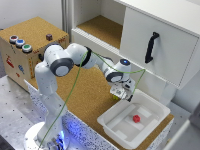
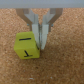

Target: Slide left yellow red block

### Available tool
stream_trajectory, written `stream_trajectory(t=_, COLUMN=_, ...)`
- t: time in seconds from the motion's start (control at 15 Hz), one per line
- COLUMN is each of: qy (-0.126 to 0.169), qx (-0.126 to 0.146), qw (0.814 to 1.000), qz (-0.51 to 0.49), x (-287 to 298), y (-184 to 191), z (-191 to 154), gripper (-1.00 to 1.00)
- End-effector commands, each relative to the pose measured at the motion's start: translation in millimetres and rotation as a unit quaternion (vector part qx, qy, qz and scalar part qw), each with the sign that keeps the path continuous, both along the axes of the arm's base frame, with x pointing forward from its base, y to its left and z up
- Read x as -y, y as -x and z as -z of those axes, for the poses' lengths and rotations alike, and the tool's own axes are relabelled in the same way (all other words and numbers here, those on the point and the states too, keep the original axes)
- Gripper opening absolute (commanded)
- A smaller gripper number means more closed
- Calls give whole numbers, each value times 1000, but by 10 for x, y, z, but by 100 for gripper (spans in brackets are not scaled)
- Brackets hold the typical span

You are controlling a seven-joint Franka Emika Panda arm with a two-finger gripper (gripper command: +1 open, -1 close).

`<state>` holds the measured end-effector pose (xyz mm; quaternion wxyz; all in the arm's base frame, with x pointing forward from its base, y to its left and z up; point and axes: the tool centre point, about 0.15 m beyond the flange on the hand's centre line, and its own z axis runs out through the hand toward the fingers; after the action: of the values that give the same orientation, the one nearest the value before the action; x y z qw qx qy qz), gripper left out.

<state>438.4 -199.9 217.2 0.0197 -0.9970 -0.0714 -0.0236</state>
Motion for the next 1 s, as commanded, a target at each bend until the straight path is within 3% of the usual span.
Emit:
stream_trajectory(t=0.0, qy=9, qx=6, qw=1000, qz=26, x=-383, y=84, z=82, gripper=-100)
stream_trajectory(t=0.4, qy=21, qx=0, qw=998, qz=53, x=-778, y=160, z=108, gripper=-100)
stream_trajectory(t=0.93, qy=7, qx=2, qw=995, qz=96, x=-1102, y=215, z=25, gripper=-100)
